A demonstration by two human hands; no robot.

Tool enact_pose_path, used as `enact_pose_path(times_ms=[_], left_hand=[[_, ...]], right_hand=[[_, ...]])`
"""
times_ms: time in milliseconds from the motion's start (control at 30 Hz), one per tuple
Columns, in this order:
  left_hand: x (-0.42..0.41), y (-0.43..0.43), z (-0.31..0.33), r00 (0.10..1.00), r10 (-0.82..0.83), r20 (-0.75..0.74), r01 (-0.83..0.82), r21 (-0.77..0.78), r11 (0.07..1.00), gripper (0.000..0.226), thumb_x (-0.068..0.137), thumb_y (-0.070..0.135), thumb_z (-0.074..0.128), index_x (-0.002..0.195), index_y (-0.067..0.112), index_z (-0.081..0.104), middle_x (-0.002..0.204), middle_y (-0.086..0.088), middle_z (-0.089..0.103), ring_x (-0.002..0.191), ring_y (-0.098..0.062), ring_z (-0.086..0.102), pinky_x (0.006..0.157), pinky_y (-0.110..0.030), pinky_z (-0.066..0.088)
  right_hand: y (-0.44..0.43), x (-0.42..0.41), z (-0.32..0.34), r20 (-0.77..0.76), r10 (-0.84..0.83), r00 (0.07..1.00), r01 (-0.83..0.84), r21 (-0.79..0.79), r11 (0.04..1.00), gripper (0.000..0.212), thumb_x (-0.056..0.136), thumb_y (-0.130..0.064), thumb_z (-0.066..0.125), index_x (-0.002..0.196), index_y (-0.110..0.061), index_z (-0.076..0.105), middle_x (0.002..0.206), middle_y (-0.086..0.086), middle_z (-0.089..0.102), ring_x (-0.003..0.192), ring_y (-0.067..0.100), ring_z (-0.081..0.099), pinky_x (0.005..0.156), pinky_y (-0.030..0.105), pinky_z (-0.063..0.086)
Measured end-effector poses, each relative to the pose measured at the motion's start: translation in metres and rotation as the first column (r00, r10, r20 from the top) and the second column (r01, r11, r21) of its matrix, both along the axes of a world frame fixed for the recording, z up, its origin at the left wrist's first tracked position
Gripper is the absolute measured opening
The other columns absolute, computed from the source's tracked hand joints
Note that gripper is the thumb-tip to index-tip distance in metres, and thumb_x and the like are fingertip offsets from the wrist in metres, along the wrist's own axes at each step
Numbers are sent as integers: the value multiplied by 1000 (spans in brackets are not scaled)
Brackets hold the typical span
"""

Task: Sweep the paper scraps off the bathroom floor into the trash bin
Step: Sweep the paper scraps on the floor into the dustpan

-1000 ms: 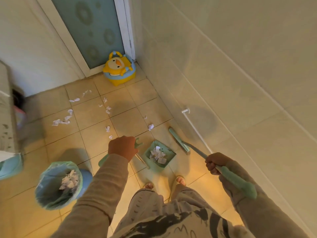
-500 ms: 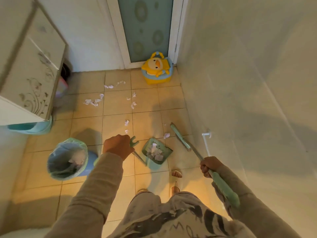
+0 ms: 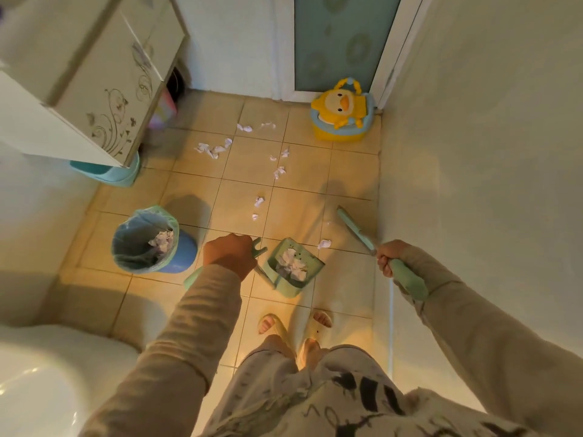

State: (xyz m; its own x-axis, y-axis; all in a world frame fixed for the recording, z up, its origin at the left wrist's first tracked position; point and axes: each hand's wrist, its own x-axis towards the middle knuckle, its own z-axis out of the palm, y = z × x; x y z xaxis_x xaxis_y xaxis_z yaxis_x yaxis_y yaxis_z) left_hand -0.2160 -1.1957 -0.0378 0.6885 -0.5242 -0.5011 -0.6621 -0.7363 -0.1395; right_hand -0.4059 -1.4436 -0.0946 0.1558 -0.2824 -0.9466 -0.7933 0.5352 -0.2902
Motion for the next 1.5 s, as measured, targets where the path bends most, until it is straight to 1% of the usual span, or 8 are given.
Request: enact_pose_path(times_ms=[167, 300, 400, 567, 867, 1200, 1367, 1500], left_hand=[[-2, -9, -5, 999, -33, 25, 32, 29, 999, 24, 92, 31, 52, 110, 19, 62, 104, -3, 68, 96, -23, 65, 74, -28, 45], [3, -10, -7, 999, -42, 28, 42, 13, 999, 23, 91, 31, 54, 109, 19, 62, 104, -2, 69, 97, -24, 66, 70, -27, 41], [7, -6, -7, 998, -50, 35, 50, -1, 999, 24, 91, 33, 54, 110, 20, 62, 105, -1, 68, 97, -24, 65, 70, -27, 41], [9, -4, -8, 997, -70, 21, 70, -2, 998, 22, 92, 32, 52, 110, 20, 61, 103, 0, 69, 96, -23, 65, 68, -27, 39], [23, 25, -3, 1000, -13, 2, 13, -66, 998, 27, 91, 36, 53, 110, 19, 61, 105, -2, 67, 97, -23, 65, 75, -28, 45], [32, 73, -6, 988, 152, -32, -155, -145, 977, 35, 91, 43, 54, 111, 16, 61, 105, -6, 68, 96, -27, 65, 79, -32, 50], [39, 78, -3, 975, 220, -27, -221, -162, 962, 34, 90, 41, 55, 112, 16, 61, 105, -7, 67, 96, -27, 64, 81, -32, 52], [48, 71, -2, 960, 281, 11, -276, -154, 949, 35, 89, 43, 56, 111, 17, 62, 104, -6, 68, 95, -26, 65, 79, -31, 51]], right_hand=[[13, 2, 1, -129, 244, 961, -232, 104, 967, 27, 91, 0, 27, 67, -10, 34, 33, 2, 34, 19, 9, 30, 32, 8, 28], [6, -12, 12, -92, 308, 947, -284, 210, 936, 32, 93, 0, 28, 64, -12, 33, 31, 0, 36, 21, 7, 33, 31, 8, 27], [-9, -14, 24, -47, 307, 951, -277, 313, 908, 39, 99, -7, 26, 62, -13, 35, 30, -2, 34, 20, 7, 32, 27, 10, 27], [5, -13, 33, -68, 407, 911, -369, 309, 877, 34, 97, -8, 27, 64, -13, 33, 31, -3, 36, 21, 5, 33, 29, 11, 28], [53, -8, 21, -113, 230, 967, -216, 125, 968, 34, 94, -1, 32, 62, -10, 33, 29, 0, 37, 18, 6, 34, 31, 6, 27], [82, 34, 13, 32, 17, 999, -21, 115, 993, 26, 94, 2, 29, 71, -8, 36, 30, 0, 37, 18, 6, 33, 30, 7, 28], [78, 62, 14, 54, 71, 996, -76, 93, 993, 33, 93, 3, 30, 64, -11, 34, 32, 2, 37, 18, 6, 33, 29, 9, 28], [60, 87, 15, 85, 174, 981, -180, 82, 980, 35, 93, 4, 28, 61, -11, 32, 57, 5, 31, 19, 5, 32, 29, 8, 27]])
